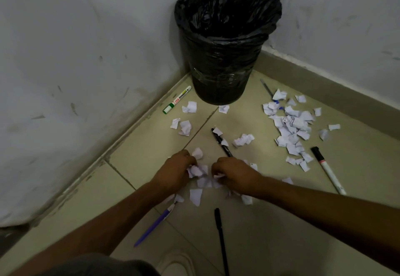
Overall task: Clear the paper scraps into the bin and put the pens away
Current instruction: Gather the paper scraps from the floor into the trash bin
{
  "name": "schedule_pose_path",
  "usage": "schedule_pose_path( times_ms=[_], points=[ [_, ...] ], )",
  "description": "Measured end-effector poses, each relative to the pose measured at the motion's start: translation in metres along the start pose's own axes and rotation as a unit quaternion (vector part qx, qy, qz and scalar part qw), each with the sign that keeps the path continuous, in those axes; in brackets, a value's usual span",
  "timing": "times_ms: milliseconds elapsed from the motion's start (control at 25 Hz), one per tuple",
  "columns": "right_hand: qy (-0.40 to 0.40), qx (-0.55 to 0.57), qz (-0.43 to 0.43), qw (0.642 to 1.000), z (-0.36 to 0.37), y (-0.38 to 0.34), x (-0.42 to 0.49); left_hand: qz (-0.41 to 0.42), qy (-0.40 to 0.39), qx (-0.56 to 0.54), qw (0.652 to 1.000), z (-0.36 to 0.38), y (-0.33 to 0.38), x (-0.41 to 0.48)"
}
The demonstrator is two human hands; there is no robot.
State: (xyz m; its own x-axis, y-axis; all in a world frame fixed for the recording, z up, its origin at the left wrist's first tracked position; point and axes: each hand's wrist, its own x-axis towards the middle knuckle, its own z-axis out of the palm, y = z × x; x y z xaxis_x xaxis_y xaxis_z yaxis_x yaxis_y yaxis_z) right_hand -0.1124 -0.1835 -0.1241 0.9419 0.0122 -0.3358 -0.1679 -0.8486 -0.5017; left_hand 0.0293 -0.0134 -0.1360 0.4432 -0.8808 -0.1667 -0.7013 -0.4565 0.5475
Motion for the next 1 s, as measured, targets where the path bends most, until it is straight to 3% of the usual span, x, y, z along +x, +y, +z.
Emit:
schedule_pose_path(
  times_ms=[160, 320, 520, 680, 840, 1000],
  points=[
    [0.066, 0.159, 0.061, 0.983, -0.02, -0.001, -0.009, -0.028, 0.087, -0.068, 0.993, -0.017, 0.005, 0.004],
    [0.146, 0.456, 0.134, 0.868, -0.075, -0.025, -0.016, -0.063, 0.202, -0.142, 0.967, -0.07, 0.036, 0.015],
    [0.255, 0.492, 0.082, 0.828, -0.176, -0.05, -0.026, -0.004, 0.274, -0.263, 0.925, -0.167, 0.094, 0.055],
    [0.365, 0.5, 0.04, 0.785, -0.263, -0.049, -0.025, 0.024, 0.323, -0.295, 0.899, -0.234, 0.13, 0.133],
    [0.399, 0.47, 0.057, 0.786, -0.327, -0.038, 0.0, -0.041, 0.29, -0.271, 0.917, -0.252, 0.153, 0.203],
    [0.387, 0.382, 0.093, 0.834, -0.351, -0.027, 0.035, -0.07, 0.115, -0.098, 0.986, -0.25, 0.149, 0.238]
  ],
)
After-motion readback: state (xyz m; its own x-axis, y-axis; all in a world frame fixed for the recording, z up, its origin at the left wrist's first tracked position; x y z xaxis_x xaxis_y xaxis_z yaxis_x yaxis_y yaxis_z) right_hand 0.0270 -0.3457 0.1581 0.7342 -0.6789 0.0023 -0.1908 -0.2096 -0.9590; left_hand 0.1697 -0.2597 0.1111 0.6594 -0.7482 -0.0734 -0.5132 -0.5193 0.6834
